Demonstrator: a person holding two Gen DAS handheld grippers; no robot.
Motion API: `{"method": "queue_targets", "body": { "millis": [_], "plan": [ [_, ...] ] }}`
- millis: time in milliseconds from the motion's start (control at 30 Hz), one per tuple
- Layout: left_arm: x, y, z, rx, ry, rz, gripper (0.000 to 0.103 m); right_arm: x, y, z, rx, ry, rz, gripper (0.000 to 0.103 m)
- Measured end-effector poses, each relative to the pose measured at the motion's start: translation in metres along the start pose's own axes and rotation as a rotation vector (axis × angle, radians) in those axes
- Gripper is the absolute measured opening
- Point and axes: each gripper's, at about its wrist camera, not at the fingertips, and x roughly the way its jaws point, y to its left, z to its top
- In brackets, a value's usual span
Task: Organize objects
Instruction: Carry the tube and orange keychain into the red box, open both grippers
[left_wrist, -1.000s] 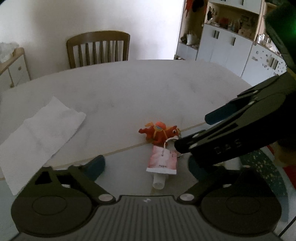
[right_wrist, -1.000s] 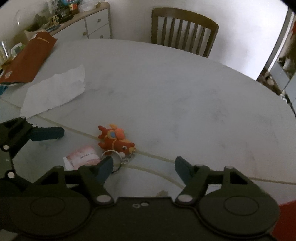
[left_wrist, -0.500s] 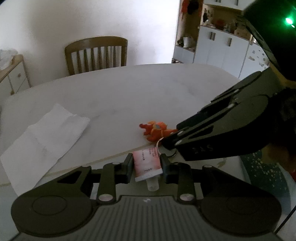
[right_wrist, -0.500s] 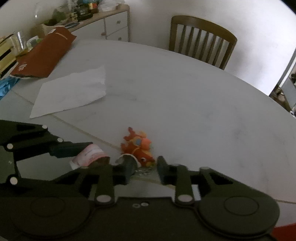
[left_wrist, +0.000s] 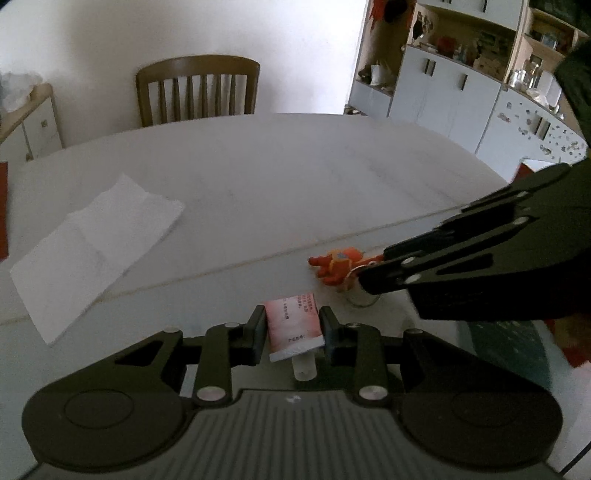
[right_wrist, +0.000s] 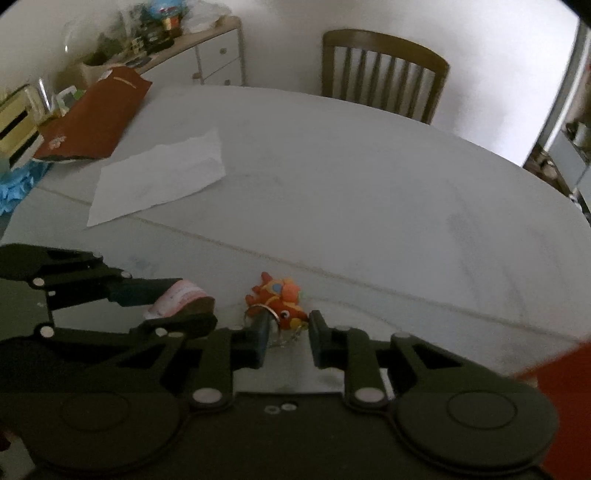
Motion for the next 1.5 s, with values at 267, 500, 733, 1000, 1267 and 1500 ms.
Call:
{"method": "queue_targets", "body": {
  "millis": [267, 500, 733, 1000, 1267, 1500],
  "plan": [
    [-0.023, -0.023, -0.017, -0.023, 0.048, -0.062, 0.029, -0.044, 0.0, -0.038, 0.074, 0.011, -0.002, 0.021],
    [-0.054, -0.054, -0.017, 0.003, 0.04, -0.105, 0.029, -0.091, -0.008, -0.065, 0.129, -0.028, -0.016, 0.022],
    [-0.078, -0.092, -0.012, 0.03, 0.027, -0.143, 0.029, -0.137, -0.025, -0.095, 0.187, -0.071, -0.015, 0.022],
    [-0.089, -0.138, -0.002, 0.056, 0.013, -0.189, 0.029, -0.185, -0.055, -0.125, 0.246, -0.147, -0.049, 0.022],
    [-0.089, -0.188, 0.006, 0.096, 0.009, -0.217, 0.029, -0.216, -0.099, -0.15, 0.315, -0.202, -0.092, 0.022],
    [-0.081, -0.236, 0.017, 0.147, 0.0, -0.236, 0.029, -0.235, -0.14, -0.171, 0.358, -0.226, -0.132, 0.022]
  ]
}}
